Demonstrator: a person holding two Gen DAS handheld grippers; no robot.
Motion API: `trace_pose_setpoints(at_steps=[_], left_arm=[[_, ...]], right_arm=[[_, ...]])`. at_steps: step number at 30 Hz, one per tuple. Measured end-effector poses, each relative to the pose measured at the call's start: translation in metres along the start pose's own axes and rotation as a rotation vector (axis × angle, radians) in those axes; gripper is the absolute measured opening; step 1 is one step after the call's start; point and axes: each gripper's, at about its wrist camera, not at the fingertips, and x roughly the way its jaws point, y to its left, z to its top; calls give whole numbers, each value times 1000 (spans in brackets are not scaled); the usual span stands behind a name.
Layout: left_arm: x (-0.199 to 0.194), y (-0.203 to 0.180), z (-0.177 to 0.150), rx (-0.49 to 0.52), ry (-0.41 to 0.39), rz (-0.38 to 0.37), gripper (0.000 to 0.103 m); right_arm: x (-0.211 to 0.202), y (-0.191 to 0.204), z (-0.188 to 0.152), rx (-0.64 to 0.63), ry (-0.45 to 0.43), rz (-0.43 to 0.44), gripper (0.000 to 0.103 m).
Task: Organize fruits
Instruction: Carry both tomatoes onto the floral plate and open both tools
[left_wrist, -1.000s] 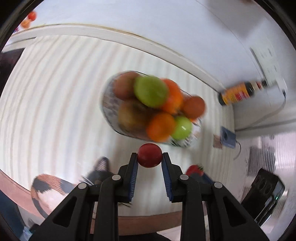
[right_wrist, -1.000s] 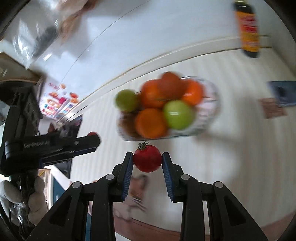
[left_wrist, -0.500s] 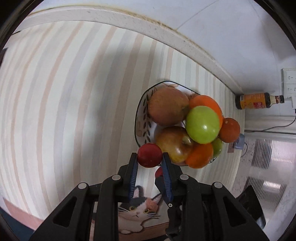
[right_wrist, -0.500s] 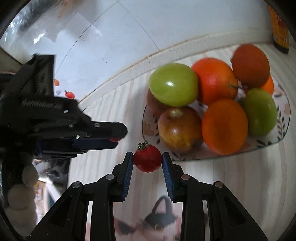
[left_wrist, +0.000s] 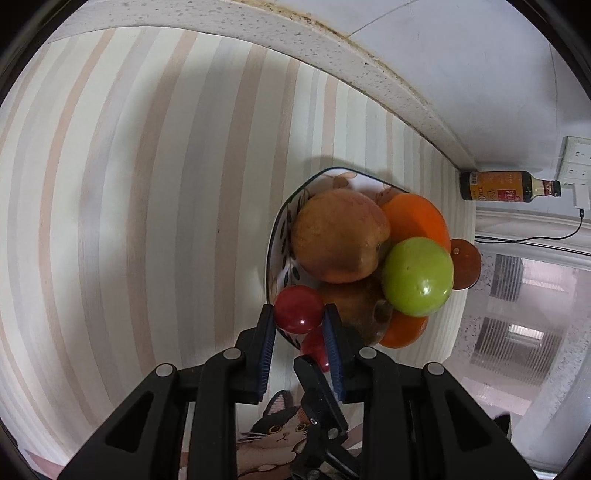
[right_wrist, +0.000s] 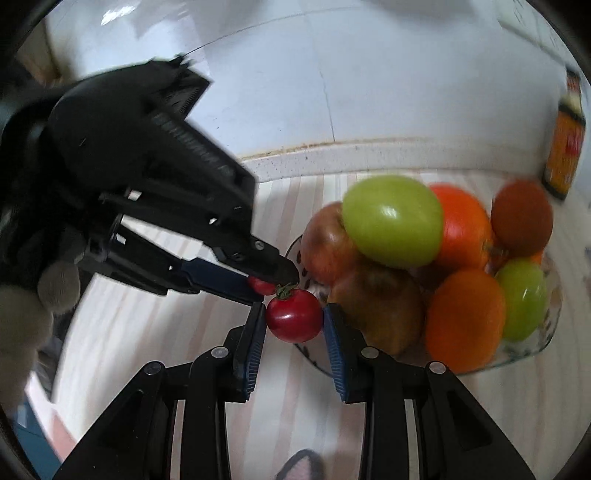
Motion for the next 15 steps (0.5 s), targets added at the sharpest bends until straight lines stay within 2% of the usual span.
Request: trace_pose_setpoints(at_steps=[6, 9, 10, 11, 12, 13, 14, 15], left_arm=[[-2, 5, 10, 6, 11, -14, 24], [-3, 7, 12, -14, 12, -51, 25], [-2, 8, 13, -8, 23, -50, 26], [-2, 7, 15, -4, 28, -49, 28], [-2, 7, 16, -3, 32, -43, 30], [-2, 7, 17, 1, 33, -47, 31], [-3, 6, 18, 4, 32, -52, 41], [-5, 5, 18, 9, 30, -44, 59]], right_arm=[[15, 35, -4, -165, -25, -153, 34], [19, 50, -6, -222, -50, -245, 36], [18, 54, -6, -226, -58, -266, 47], [18, 54, -5, -216, -62, -274, 68], [21, 58, -1, -213, -65, -274, 77], [21, 58, 0, -207, -66, -261, 81], [23, 56, 3, -201, -61, -254, 81], [23, 56, 3, -197, -58, -250, 81]])
